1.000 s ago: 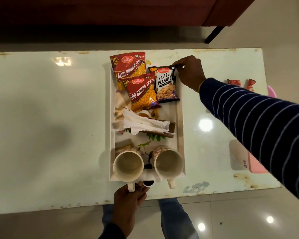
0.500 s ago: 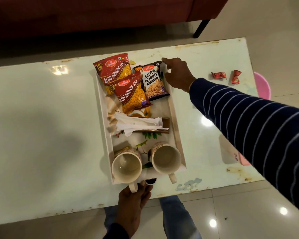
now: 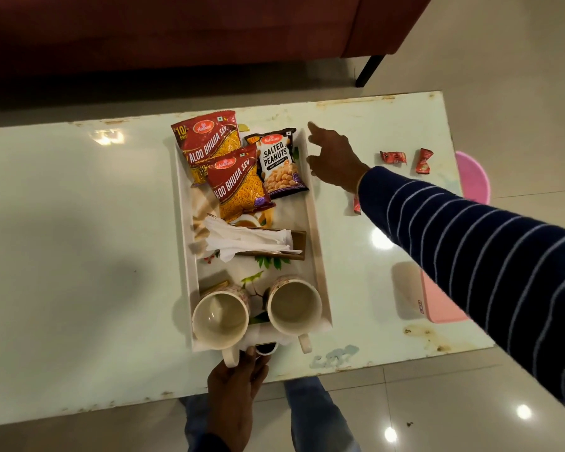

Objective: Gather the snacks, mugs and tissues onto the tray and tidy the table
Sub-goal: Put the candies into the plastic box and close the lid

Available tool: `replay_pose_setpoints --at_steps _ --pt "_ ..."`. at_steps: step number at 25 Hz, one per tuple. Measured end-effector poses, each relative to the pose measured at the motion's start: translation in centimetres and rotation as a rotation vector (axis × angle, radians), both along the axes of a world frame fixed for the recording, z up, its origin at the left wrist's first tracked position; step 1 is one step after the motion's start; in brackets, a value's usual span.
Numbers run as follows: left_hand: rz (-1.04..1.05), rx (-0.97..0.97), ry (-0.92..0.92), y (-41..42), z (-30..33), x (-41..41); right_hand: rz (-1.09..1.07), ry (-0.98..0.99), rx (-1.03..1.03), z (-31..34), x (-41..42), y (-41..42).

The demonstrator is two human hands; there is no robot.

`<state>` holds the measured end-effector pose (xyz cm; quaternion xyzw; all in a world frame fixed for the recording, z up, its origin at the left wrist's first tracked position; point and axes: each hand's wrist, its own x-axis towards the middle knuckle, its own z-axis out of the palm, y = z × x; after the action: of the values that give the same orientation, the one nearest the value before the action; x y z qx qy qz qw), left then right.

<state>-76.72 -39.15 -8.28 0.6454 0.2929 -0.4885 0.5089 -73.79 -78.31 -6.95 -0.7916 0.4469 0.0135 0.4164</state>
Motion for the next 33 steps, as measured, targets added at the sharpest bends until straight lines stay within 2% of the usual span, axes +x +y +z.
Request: replay_pose_setpoints --at_steps 4,5,8,11,14,17,19,23,28,31,33 --pt "-0.047 -0.002 0.001 0.0 0.1 -0.1 -0.467 -0.34 0.052 3.2 -6.4 1.0" --pt "-0.068 0.006 0.0 0.1 -0.2 -0.2 -0.579 -0.366 0.033 4.0 -8.9 1.6" --pt "-0.224 0.033 0.04 0.8 -0.5 -0.7 -0.715 -0.164 -0.157 5.5 -17.3 5.4" --pt "-0.469 0.064 0.048 0.8 0.4 -2.3 -0.752 0.06 -0.22 5.8 -23.9 10.6" --pt "-0.753 0.023 -0.061 -0.1 2.6 -3.8 -0.769 0.284 -0.133 5.0 -27.2 15.2" --pt "-1.1 -0.04 -0.204 -2.6 4.9 -5.1 -0.641 0.432 -0.156 3.6 -27.4 17.8" --pt "-1.193 -0.105 -0.248 -4.5 5.8 -6.1 -0.573 0.492 -0.204 2.5 -26.9 17.9" --pt "-1.235 -0.249 -0.285 -8.3 5.7 -8.2 -0.679 0.399 -0.199 1.5 -26.7 16.1" --pt "-1.42 -0.423 -0.777 -14.2 5.8 -8.6 -0.635 0.164 -0.106 5.5 -26.4 16.4" --pt "-1.485 -0.478 -0.935 -16.8 6.2 -8.1 -0.564 0.057 -0.028 8.9 -25.4 18.4" --pt "-1.44 -0.568 -0.95 -17.1 6.2 -7.8 -0.544 0.036 -0.015 10.3 -24.8 19.7"
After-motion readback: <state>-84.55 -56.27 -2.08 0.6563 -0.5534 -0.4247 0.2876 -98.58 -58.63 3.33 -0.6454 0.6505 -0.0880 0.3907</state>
